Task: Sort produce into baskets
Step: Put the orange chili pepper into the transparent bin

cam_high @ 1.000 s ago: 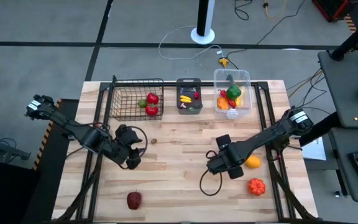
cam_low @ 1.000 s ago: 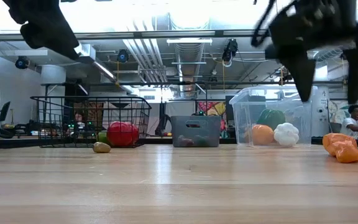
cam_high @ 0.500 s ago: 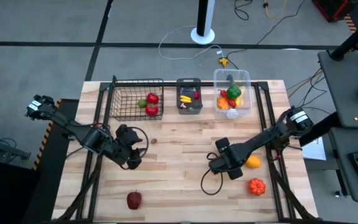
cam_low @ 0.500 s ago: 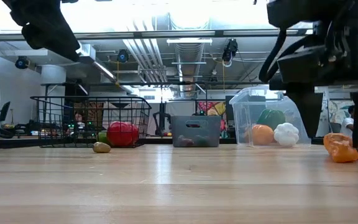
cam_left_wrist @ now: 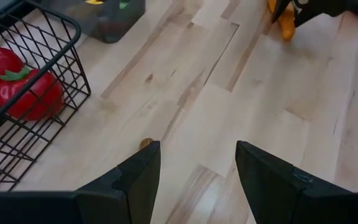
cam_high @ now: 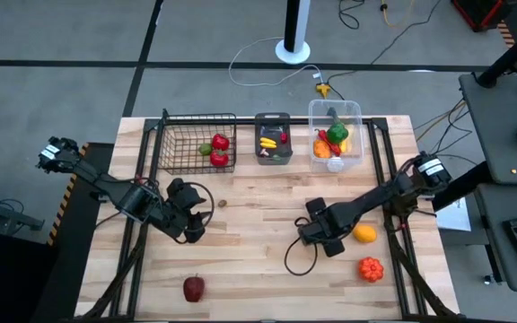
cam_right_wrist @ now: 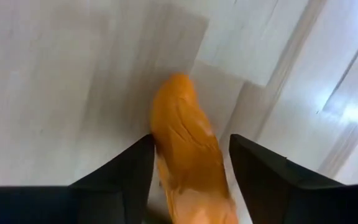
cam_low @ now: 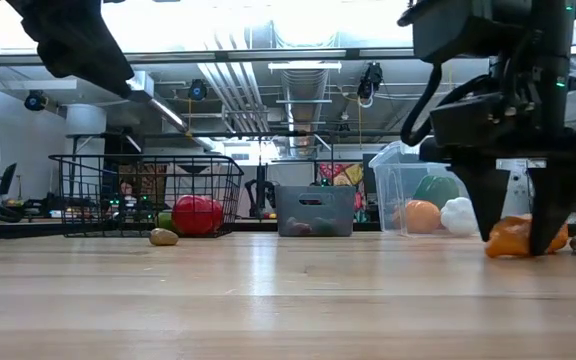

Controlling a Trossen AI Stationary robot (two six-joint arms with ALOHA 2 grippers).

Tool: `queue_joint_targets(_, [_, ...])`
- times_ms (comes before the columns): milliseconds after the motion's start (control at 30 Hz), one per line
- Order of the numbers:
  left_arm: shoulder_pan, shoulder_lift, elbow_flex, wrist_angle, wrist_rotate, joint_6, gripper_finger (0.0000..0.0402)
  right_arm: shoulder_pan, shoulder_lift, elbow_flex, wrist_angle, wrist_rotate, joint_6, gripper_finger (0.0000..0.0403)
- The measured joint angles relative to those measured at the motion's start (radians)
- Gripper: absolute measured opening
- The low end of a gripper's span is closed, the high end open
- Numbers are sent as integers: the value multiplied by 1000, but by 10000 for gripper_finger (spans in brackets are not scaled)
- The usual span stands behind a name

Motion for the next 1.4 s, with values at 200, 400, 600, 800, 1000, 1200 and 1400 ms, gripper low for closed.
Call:
queue_joint_targets(200, [0, 1, 0, 3, -4, 0, 191, -37, 0, 10, 18, 0, -29, 142])
queue_joint_targets(400, [0, 2, 0, 9, -28, 0, 191, -78, 0, 59, 78, -2, -61, 85])
queue_joint_targets(600, [0, 2, 0, 16, -49, 0, 191, -134, -10, 147, 289, -79, -88, 70])
queue_joint_targets(800, [0, 2, 0, 29, -52, 0, 191, -205, -16, 195, 573, -36, -133, 79])
queue_joint_targets(1000, [0, 2, 0, 55, -54, 0, 191, -303, -24, 199, 856, 128, -207, 76])
queue_joint_targets(1200, [0, 2, 0, 67, -54, 0, 191, -434, -48, 203, 904, 408, -243, 81])
queue_joint_targets(1400, [0, 2, -1, 66, -54, 5, 191, -560, -169, 202, 820, 557, -232, 83])
